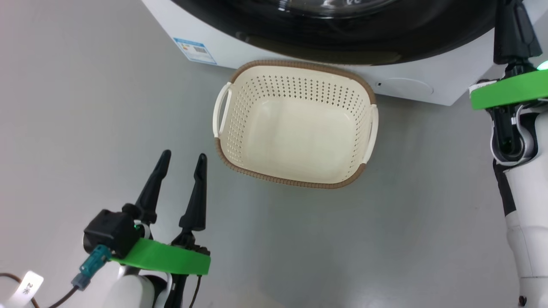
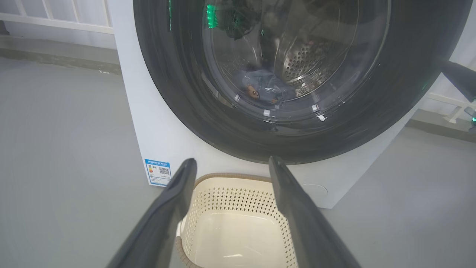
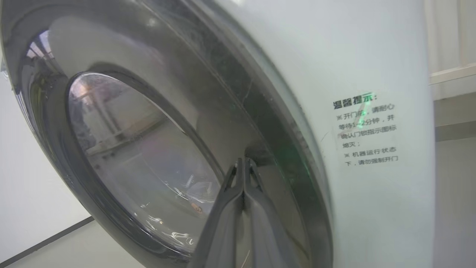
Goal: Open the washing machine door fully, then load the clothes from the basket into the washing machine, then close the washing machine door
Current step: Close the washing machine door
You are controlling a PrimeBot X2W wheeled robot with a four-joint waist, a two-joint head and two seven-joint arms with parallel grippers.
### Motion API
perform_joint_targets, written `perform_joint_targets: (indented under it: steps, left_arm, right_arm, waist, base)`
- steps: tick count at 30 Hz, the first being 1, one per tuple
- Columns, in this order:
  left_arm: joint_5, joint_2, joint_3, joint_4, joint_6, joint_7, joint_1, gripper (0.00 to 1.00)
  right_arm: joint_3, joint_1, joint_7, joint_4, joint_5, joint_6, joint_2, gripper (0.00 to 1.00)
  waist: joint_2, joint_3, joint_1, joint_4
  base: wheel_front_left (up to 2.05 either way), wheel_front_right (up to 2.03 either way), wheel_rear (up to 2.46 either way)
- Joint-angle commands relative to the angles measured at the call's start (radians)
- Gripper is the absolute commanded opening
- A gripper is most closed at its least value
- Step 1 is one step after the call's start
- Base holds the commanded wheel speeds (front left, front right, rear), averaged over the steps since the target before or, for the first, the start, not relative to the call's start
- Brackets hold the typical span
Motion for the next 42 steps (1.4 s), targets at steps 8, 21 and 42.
perform_joint_targets:
  steps: [8,21,42]
  left_arm:
    - [-0.008,0.014,0.025,-0.022,-0.002,-0.006,-0.034,1.00]
    - [0.019,0.015,0.073,0.035,-0.002,-0.006,-0.010,1.00]
    - [0.040,0.090,0.192,0.131,-0.002,-0.006,0.109,1.00]
  right_arm:
    - [-0.002,-0.057,-0.005,-0.004,-0.003,0.001,0.008,0.00]
    - [0.099,0.076,-0.005,-0.012,-0.013,0.001,0.016,0.71]
    - [0.137,0.406,-0.005,-0.031,-0.017,0.001,0.041,1.00]
  waist:
    - [0.0000,0.027,0.0000,0.012]
    - [0.0000,-0.054,0.0000,-0.024]
    - [0.0000,-0.277,0.0000,-0.187]
  base:
    - [0.00,0.00,0.00]
    - [0.00,0.00,0.00]
    - [0.00,0.00,0.00]
